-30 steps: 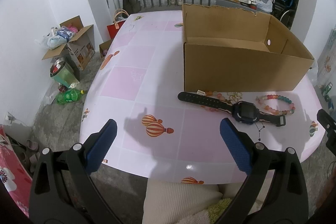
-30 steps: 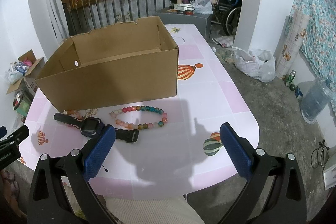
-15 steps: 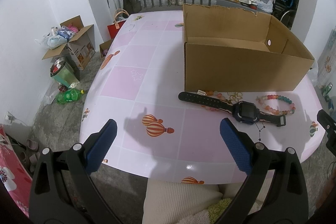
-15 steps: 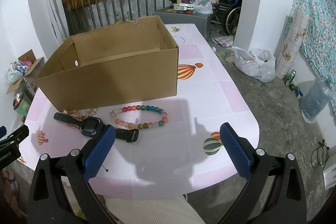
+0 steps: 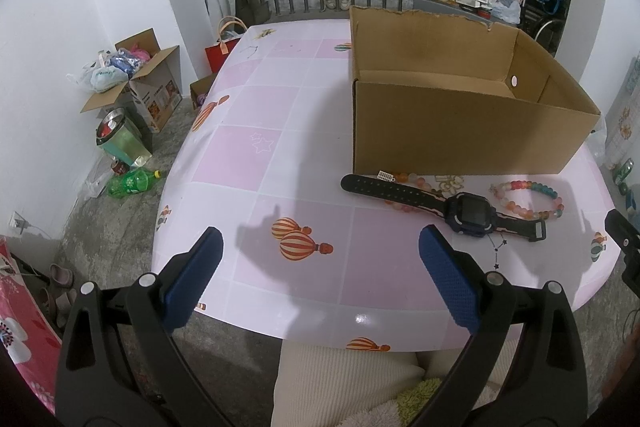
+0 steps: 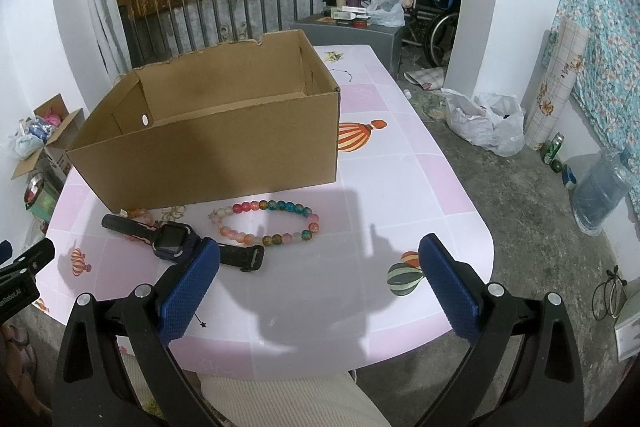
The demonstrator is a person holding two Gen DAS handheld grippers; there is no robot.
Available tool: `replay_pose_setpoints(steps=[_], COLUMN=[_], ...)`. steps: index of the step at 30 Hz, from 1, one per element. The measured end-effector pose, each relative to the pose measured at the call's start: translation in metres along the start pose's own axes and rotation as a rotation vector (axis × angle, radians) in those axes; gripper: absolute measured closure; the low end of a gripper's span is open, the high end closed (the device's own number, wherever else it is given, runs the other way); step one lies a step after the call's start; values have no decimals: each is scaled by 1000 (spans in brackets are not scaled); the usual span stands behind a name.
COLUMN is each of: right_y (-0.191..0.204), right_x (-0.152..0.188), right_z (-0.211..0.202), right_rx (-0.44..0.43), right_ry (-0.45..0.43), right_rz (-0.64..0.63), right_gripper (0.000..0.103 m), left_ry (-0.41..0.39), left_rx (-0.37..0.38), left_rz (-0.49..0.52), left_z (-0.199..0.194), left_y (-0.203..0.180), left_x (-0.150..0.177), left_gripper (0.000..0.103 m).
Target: Organize jewelry
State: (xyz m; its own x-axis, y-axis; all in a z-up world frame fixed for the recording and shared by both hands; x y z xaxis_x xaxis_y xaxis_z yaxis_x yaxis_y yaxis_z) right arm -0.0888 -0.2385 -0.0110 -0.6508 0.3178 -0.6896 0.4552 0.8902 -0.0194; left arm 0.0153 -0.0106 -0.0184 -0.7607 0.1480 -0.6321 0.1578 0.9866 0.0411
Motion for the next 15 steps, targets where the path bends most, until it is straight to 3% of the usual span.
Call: replay_pose_setpoints(steps=[15], right_y=[-3], right_x=[0], right_z=[9], right_rx=[12], right_ry=[17], right_rz=[10], right_gripper=[6], left_ry=[13], left_rx=[-3], left_rz=[-1], left_z=[6], left_y=[3], left_x=[1], left_gripper=[8])
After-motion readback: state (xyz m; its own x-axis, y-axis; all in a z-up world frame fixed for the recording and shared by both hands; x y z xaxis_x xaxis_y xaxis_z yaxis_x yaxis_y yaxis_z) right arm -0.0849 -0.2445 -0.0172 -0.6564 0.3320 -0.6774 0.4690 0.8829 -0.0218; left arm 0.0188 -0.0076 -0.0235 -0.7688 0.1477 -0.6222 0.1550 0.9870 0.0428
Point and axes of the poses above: each gripper's, at about its wrist camera, not at the fingertips, and z roughly the way its jaws point, y to its left, x to its underside, the point moved 2 cm from there along z, roughly the way its jaws point, and after that the axes turned 3 degrees about x, right-handed, at the moved point
